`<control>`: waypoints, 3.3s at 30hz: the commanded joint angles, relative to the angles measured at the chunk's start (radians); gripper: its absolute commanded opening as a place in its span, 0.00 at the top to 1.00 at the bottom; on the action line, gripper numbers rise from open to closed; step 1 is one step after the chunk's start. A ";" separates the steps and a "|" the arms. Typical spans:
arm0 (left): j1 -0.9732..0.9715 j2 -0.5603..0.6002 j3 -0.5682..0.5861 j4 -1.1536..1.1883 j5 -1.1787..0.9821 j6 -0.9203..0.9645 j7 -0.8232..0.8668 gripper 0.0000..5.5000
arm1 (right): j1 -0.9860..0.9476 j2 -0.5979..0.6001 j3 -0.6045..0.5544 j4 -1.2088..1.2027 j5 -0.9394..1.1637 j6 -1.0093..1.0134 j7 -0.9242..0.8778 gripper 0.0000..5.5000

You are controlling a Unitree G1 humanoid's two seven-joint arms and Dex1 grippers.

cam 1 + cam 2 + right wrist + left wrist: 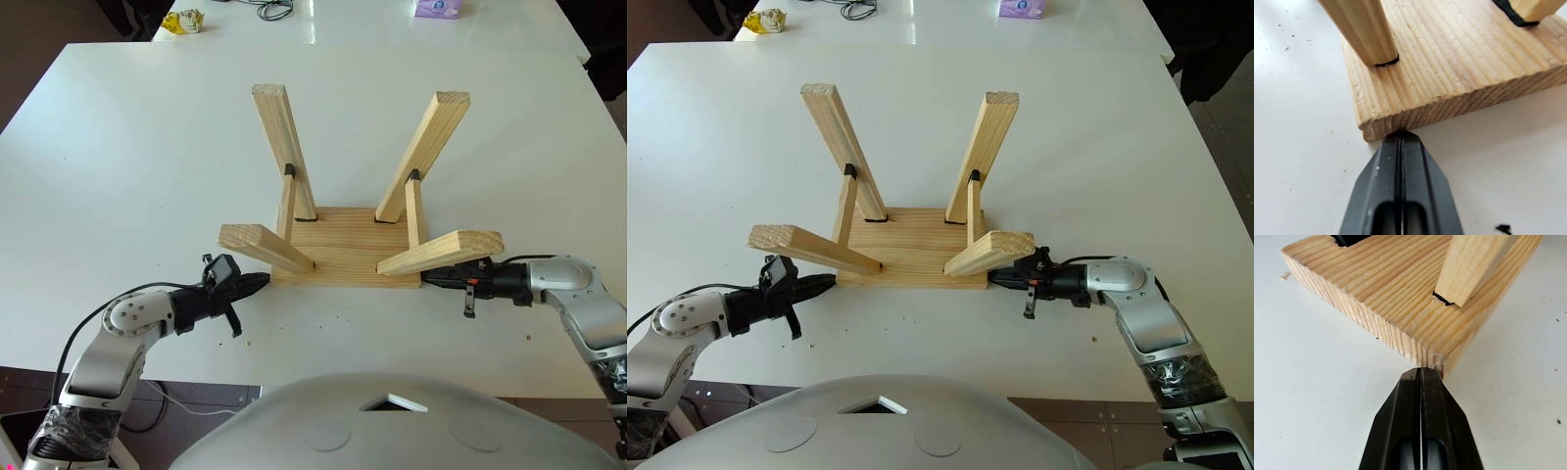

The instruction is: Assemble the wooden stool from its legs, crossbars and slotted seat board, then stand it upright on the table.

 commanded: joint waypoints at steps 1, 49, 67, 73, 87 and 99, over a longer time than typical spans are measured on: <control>-0.017 0.001 -0.012 -0.054 -0.029 0.024 -0.017 1.00 | 0.020 0.000 0.002 -0.086 0.047 0.039 0.016 1.00; 0.100 0.135 0.415 -0.501 -0.830 0.436 -0.014 1.00 | 0.107 -0.181 -0.379 -0.536 0.497 0.378 0.156 1.00; 0.110 0.070 0.240 -0.402 -0.574 0.350 -0.007 1.00 | 0.044 -0.132 -0.292 -0.443 0.464 0.453 0.126 1.00; 0.093 0.056 0.226 -0.395 -0.562 0.325 -0.001 0.95 | 0.034 -0.113 -0.270 -0.392 0.415 0.394 0.123 0.93; 0.029 0.127 0.358 -0.308 -0.626 0.348 -0.057 0.73 | 0.035 -0.149 -0.286 -0.295 0.364 0.310 0.179 0.62; -0.086 0.106 0.390 -0.293 -0.719 0.432 -0.026 0.49 | -0.027 -0.155 -0.295 -0.248 0.354 0.287 0.172 0.33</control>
